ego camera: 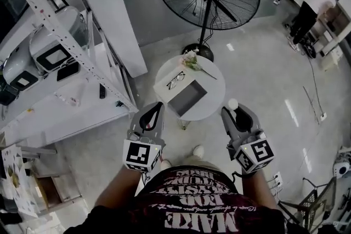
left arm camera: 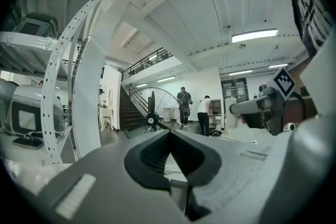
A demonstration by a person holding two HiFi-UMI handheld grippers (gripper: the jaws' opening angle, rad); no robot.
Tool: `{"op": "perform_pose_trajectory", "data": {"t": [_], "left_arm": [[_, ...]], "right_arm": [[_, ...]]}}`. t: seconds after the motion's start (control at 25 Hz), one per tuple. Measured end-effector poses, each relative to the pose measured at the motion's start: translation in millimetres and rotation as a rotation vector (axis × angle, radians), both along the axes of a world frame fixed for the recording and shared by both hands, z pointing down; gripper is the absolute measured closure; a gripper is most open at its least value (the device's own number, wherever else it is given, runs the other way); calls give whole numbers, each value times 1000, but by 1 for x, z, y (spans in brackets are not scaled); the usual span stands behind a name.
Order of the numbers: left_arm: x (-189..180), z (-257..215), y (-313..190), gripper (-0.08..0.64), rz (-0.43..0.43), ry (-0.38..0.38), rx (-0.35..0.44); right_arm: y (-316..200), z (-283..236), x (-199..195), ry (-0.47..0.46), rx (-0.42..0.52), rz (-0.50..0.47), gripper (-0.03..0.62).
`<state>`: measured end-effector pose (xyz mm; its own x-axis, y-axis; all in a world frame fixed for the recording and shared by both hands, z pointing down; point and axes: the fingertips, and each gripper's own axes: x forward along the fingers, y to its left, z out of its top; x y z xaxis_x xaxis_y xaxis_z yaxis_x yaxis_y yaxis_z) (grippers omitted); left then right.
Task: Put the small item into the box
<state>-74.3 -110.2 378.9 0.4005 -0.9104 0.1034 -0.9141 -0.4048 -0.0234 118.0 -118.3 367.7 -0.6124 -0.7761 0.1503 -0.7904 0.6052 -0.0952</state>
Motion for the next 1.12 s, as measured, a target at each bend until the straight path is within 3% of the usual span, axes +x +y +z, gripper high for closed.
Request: {"op": "perform_pose_trajectory", "data": {"t": [0.6, 1.12], "left_arm": [[43, -2, -67, 560, -145, -49, -2], [66, 11, -66, 560, -249, -82, -38]], "right_arm": [[-93, 9, 32, -47, -16, -173, 439], [-112, 26, 47, -85, -53, -289, 439]]}}
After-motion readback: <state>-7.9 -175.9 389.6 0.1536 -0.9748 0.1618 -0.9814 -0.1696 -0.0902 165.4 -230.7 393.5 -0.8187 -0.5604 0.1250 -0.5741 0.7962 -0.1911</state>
